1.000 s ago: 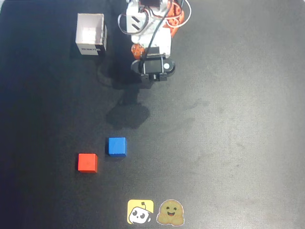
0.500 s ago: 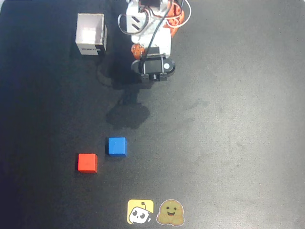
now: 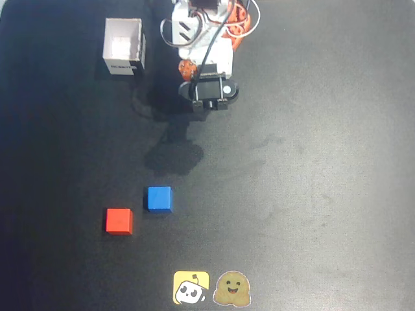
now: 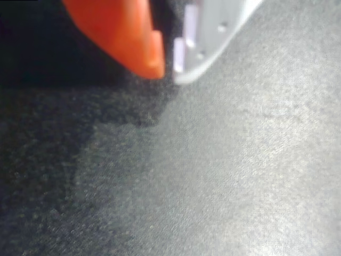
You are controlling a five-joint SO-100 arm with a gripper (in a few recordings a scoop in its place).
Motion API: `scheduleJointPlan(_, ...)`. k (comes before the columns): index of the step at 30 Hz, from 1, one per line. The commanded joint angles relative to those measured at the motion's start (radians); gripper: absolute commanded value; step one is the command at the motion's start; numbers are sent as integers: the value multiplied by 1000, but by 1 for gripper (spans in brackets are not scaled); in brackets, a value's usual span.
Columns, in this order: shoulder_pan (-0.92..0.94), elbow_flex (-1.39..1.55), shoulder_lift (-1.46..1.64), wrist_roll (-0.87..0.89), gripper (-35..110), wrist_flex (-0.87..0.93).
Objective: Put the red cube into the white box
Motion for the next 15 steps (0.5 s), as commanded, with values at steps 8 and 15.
scheduleJointPlan(8, 5, -3, 3, -6, 0, -18)
scheduleJointPlan(15, 2, -11, 3, -5, 0, -31)
